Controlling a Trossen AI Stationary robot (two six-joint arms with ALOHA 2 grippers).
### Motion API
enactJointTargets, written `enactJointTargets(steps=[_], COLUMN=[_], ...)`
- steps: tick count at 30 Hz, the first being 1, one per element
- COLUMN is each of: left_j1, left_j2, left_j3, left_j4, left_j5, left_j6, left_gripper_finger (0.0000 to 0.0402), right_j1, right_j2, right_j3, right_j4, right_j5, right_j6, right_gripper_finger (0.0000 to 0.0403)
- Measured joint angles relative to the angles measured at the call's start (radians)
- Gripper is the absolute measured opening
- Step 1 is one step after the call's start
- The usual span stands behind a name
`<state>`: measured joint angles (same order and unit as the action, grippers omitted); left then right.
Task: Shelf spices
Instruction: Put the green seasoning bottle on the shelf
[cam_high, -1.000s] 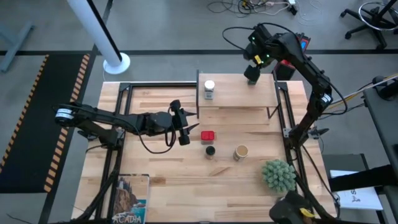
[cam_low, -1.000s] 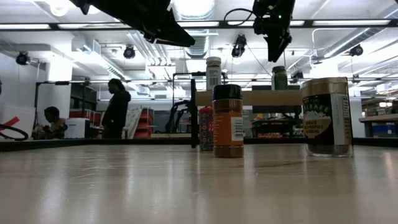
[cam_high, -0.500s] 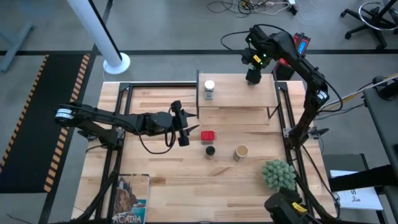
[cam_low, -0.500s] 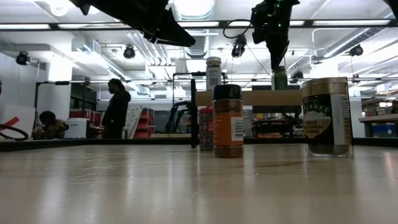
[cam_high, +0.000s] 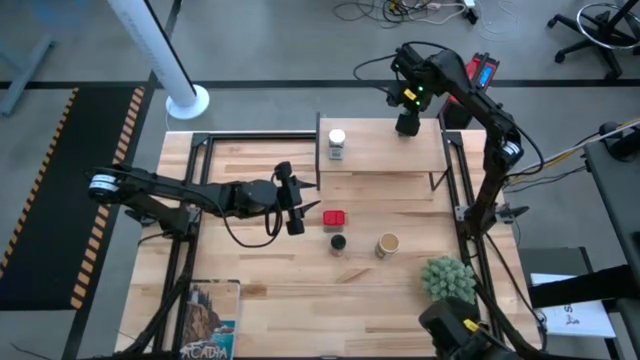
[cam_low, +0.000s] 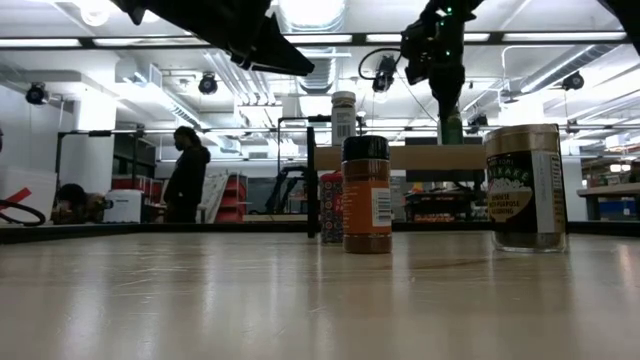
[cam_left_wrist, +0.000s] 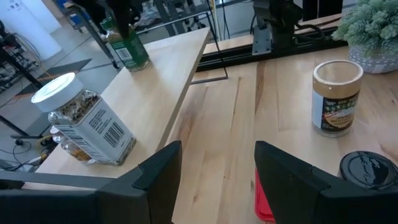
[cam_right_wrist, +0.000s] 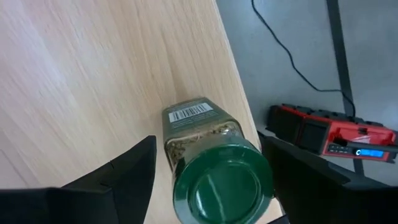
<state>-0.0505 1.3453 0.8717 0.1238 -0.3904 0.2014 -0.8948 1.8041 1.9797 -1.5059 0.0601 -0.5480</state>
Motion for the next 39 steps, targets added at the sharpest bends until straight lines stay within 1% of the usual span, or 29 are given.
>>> enactJointTargets(steps=[7,12,17,22,27,33,39], left_j1=[0.000,0.000,0.000,0.000,0.000,0.000,0.000], left_j2=[0.000,0.000,0.000,0.000,0.000,0.000,0.000], left_j3=[-0.011,-0.012,-0.015,-0.016,-0.016,-0.016,-0.016], left_j4=[0.000,0.000,0.000,0.000,0.005,0.007,0.008], left_j5=[0.000,0.000,0.000,0.000,0.000,0.000,0.000], left_j6=[0.000,0.000,-0.001,-0.003,-0.003,-0.004,-0.004], left_gripper_finger=[0.0192,0.0192,0.0192,0.0192,0.0192,0.0192,0.0192], right_j1=[-0.001,-0.005,-0.006,-0.007,-0.007,-0.007,-0.008], right_j2=[0.023,0.032,0.031,0.028,0.027,0.027,0.027], right_j3=[-0.002,-0.012,-0.025,-0.030,-0.030,-0.030,-0.031], right_j4=[-0.004,-0.028,-0.033,-0.039,-0.044,-0.060,-0.066], right_j5=[0.004,0.018,0.019,0.014,0.014,0.018,0.022], right_j6=[-0.005,-0.004,0.007,0.016,0.040,0.163,0.377], right_gripper_finger=[0.0261,0.0249,0.0226,0.0183,0.0180,0.0180,0.0180])
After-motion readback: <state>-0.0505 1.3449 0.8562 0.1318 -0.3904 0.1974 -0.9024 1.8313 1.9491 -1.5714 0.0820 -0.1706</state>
